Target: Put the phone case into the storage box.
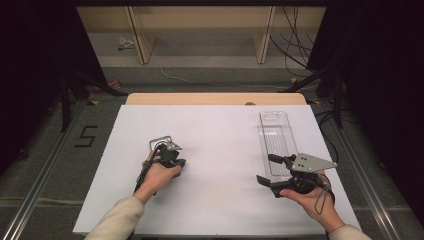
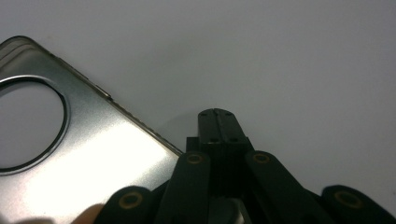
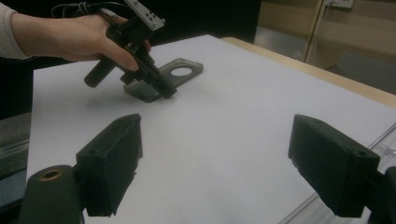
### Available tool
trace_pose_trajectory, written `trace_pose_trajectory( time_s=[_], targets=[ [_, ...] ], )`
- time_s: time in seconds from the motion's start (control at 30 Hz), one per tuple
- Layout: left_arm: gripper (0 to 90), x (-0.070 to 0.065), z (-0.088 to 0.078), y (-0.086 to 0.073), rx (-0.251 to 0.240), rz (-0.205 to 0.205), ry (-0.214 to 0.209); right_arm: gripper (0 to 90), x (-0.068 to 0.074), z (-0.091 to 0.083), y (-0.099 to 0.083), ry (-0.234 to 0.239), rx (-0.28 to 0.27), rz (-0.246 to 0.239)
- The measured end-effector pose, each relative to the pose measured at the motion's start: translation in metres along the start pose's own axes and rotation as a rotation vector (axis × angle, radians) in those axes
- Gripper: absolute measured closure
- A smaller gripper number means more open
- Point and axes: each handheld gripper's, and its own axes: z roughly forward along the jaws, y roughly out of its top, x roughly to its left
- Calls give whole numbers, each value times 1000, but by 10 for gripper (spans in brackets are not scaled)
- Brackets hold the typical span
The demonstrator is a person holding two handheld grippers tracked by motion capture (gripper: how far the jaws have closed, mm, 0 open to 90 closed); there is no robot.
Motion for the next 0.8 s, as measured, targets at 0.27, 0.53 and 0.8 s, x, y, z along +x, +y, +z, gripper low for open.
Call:
trace_pose_trajectory(
  time_s=[0.27,0.53,0.8],
  targets=[
    [899,0,-8,-8,18,20,-13,185,0,0,0,-1,0,2],
    [899,3,-16,-16,29,25,-16,186,0,0,-1,-2,3,3],
    [896,4,-16,-16,26,24,-26,186,0,0,-1,-2,4,3]
  ],
)
